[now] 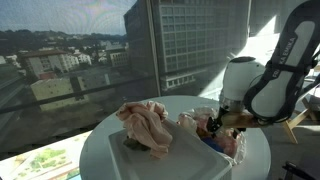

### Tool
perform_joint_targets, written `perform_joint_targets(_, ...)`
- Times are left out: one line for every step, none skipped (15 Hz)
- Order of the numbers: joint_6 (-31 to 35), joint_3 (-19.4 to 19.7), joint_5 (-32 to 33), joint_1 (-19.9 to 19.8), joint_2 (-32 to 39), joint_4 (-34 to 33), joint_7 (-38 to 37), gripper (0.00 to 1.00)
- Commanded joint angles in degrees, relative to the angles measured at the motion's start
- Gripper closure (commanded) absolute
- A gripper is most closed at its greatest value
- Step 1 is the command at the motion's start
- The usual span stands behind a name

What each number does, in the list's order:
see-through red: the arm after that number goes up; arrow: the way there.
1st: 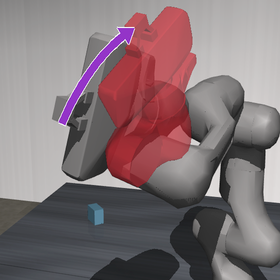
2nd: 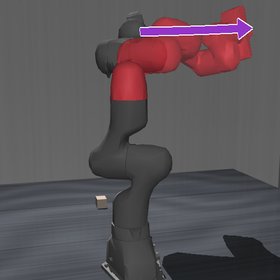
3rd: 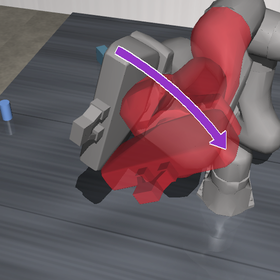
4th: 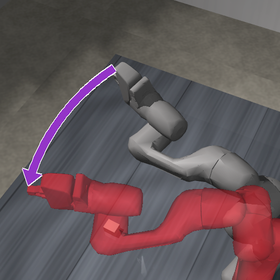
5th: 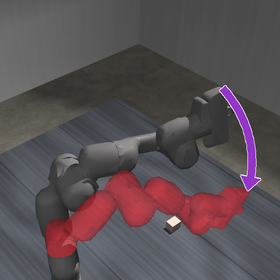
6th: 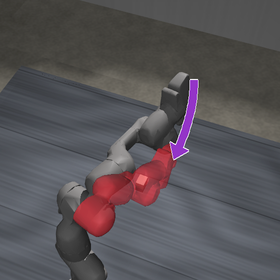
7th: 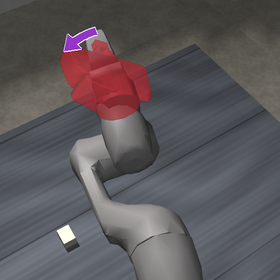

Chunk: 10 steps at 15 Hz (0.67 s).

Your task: Remove the objects in the plastic bag

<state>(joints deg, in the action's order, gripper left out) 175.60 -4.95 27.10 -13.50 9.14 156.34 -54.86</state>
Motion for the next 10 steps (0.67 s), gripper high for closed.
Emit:
perform_joint_targets(3.5, -1.0, 1.0, 0.6, 7.4, -5.6, 2.3, 0.0)
perform_joint_targets(3.0, -0.9, 1.3, 1.1, 8.6, -7.0, 2.6, 0.0)
perform_joint_targets(2.2, -0.8, 1.7, 1.7, 9.4, -8.4, 3.0, 0.0)
perform_joint_targets(1.7, -0.7, 2.0, 2.1, 10.2, -9.6, 3.5, 0.0)
perform_joint_targets(1.5, -0.5, 2.3, 2.6, 11.1, -10.6, 3.7, 0.0)
perform_joint_targets(1.4, -0.6, 2.4, 2.8, 12.0, -11.6, 4.0, 0.0)
perform_joint_targets(1.5, -0.3, 2.7, 3.4, 12.6, -12.0, 4.1, 0.0)
perform_joint_targets(1.9, 0.6, 3.2, 4.7, 13.3, -12.0, 3.7, 0.0)
perform_joint_targets(1.9, 0.7, 3.2, 5.1, 14.2, -12.5, 3.9, 0.0)
perform_joint_targets(1.8, 0.3, 3.0, 5.1, 15.2, -12.8, 4.1, 0.0)
